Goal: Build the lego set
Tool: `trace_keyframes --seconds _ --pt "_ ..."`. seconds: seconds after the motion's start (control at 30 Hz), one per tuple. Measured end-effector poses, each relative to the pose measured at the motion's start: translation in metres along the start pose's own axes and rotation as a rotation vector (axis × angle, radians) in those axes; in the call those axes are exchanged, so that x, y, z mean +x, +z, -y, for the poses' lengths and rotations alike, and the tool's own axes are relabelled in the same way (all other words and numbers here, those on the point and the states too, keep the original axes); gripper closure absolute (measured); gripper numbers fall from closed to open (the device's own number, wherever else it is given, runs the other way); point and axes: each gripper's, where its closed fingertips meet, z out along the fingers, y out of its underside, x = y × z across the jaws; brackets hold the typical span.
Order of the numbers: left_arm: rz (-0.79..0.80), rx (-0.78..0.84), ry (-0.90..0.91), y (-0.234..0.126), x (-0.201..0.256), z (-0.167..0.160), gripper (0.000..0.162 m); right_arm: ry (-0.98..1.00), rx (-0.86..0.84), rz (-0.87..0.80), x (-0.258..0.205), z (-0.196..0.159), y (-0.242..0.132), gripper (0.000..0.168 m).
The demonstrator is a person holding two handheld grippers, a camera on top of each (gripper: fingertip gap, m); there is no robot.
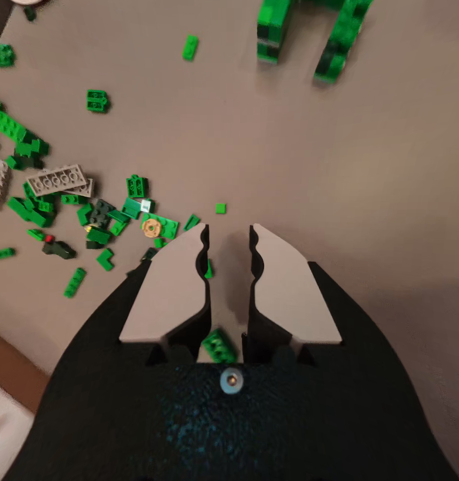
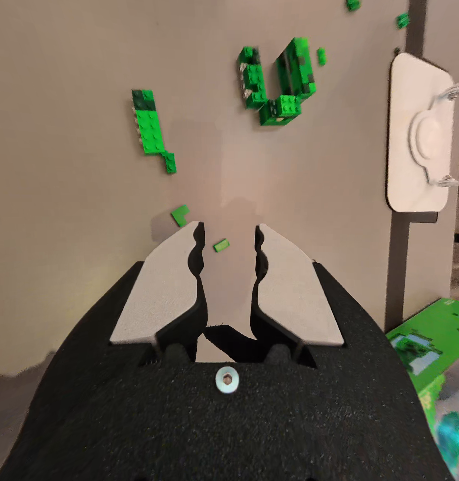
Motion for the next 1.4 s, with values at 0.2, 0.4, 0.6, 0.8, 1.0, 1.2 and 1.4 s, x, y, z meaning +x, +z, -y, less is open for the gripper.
trace_keyframes --seconds 0.2,0.4,0.6,0.8,1.0,1.2,1.4 --pt "-0.014 -0.139 0.137 0.002 -0.024 -0.004 0.143 0.102 0.148 -0.048 -0.013 0.002 -0.015 0.131" --pt "-0.132 -0.217 0.428 0.013 -0.023 -0.004 0.143 0.159 0.209 -0.046 -0.020 0.004 -0.021 0.131" --pt "-0.199 -0.348 0.448 0.022 -0.027 -0.010 0.143 0.172 0.232 -0.038 -0.023 0.006 -0.024 0.131" --pt "-0.240 -0.404 0.424 0.023 -0.027 -0.011 0.145 0.196 0.245 0.023 -0.029 0.013 -0.024 0.134" --pt "-0.236 -0.446 0.395 0.025 -0.030 -0.014 0.146 0.169 0.253 0.030 -0.030 0.022 -0.025 0.135" --pt "-0.212 -0.348 0.332 0.026 -0.027 -0.004 0.154 0.057 0.287 -0.050 -0.028 0.049 -0.025 0.135" --pt "-0.452 0.409 0.044 -0.022 0.035 0.088 0.155 -0.107 0.427 -0.325 -0.008 0.096 -0.028 0.137"
